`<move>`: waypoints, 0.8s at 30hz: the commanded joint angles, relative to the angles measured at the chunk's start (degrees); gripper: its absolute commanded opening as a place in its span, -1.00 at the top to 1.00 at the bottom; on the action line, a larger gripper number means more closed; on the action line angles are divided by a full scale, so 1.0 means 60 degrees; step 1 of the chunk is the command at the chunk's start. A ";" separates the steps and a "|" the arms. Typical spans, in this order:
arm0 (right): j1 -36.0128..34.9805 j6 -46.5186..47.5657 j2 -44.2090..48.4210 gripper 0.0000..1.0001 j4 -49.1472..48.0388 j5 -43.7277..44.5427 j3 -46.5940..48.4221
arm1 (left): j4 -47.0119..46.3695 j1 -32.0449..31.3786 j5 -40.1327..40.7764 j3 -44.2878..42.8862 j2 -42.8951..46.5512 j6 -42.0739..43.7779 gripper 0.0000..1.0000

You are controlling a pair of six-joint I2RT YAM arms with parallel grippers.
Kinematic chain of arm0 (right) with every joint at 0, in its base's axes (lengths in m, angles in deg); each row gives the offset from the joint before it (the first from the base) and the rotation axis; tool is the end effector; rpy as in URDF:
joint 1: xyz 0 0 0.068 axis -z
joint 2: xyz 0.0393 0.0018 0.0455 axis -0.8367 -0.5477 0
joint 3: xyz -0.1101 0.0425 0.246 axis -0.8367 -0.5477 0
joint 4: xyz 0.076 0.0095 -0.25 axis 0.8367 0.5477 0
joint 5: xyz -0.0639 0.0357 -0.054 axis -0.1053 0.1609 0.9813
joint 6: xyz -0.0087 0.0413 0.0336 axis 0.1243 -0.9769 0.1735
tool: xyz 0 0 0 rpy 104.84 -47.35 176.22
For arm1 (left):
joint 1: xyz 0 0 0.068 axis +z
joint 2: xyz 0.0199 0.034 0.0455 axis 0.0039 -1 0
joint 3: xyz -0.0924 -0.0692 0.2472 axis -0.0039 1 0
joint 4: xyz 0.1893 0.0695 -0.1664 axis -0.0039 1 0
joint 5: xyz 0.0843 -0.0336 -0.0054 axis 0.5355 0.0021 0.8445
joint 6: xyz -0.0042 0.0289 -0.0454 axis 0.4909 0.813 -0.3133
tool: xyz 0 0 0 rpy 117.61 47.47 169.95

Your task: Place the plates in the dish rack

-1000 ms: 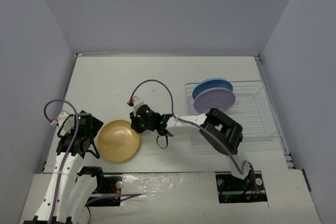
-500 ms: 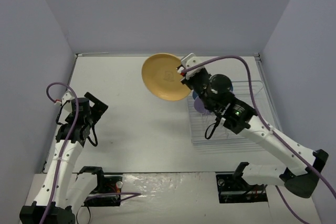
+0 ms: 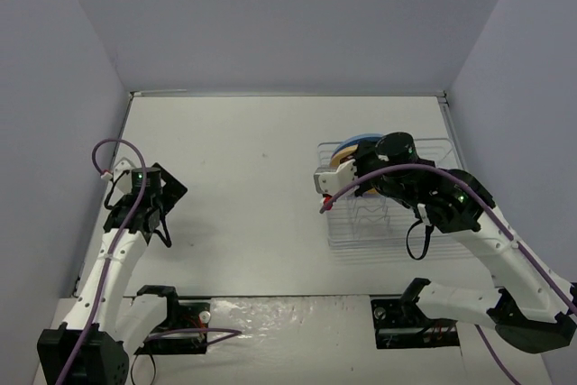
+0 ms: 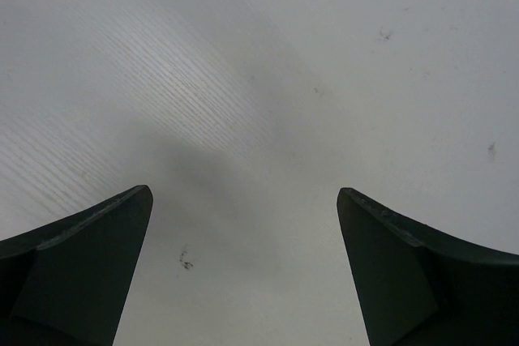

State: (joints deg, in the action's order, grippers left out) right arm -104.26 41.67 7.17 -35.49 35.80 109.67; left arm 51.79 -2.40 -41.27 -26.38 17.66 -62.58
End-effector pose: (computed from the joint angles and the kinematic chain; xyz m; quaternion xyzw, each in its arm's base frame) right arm 0.1444 0.1479 0.4574 -0.6872 0.4102 -0.2284 0.5544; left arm 0.1920 0.0006 0.2630 -0.4134 0.8020 -0.0951 0.4206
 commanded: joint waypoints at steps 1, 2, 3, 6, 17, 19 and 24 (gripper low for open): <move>0.0046 0.1327 0.0311 1.00 0.1246 0.0362 -0.0044 | -0.0052 0.0040 0.0481 -0.0377 -0.0247 0.0314 -0.94; 0.0048 0.1341 0.0327 1.00 0.1206 0.0412 -0.0235 | -0.0053 0.0040 0.0483 -0.0378 -0.0265 0.0300 -0.94; 0.0055 0.1341 0.0342 1.00 0.0959 0.0492 -0.0562 | -0.0067 0.0040 0.0490 -0.0378 -0.0294 0.0285 -0.94; 0.0082 0.1436 0.0374 1.00 0.0243 0.0763 -0.1327 | -0.0090 0.0040 0.0516 -0.0413 -0.0353 0.0260 -0.94; 0.0737 0.2146 -0.0187 1.00 -0.1049 0.0321 -0.2557 | 0.0171 0.0040 0.0739 -0.0470 -0.0376 0.0273 -0.94; 0.0935 0.2231 -0.0289 1.00 -0.1264 0.0367 -0.2766 | 0.0230 0.0040 0.0794 -0.0487 -0.0322 0.0273 -0.94; 0.1261 0.2407 -0.0404 1.00 -0.1486 -0.0107 -0.2952 | 0.0310 0.0040 0.0919 -0.0477 -0.0170 0.0283 -0.94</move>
State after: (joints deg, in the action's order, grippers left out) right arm -97.96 53.37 5.12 -39.74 36.12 91.92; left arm 53.85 -2.40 -37.66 -26.38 15.39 -61.62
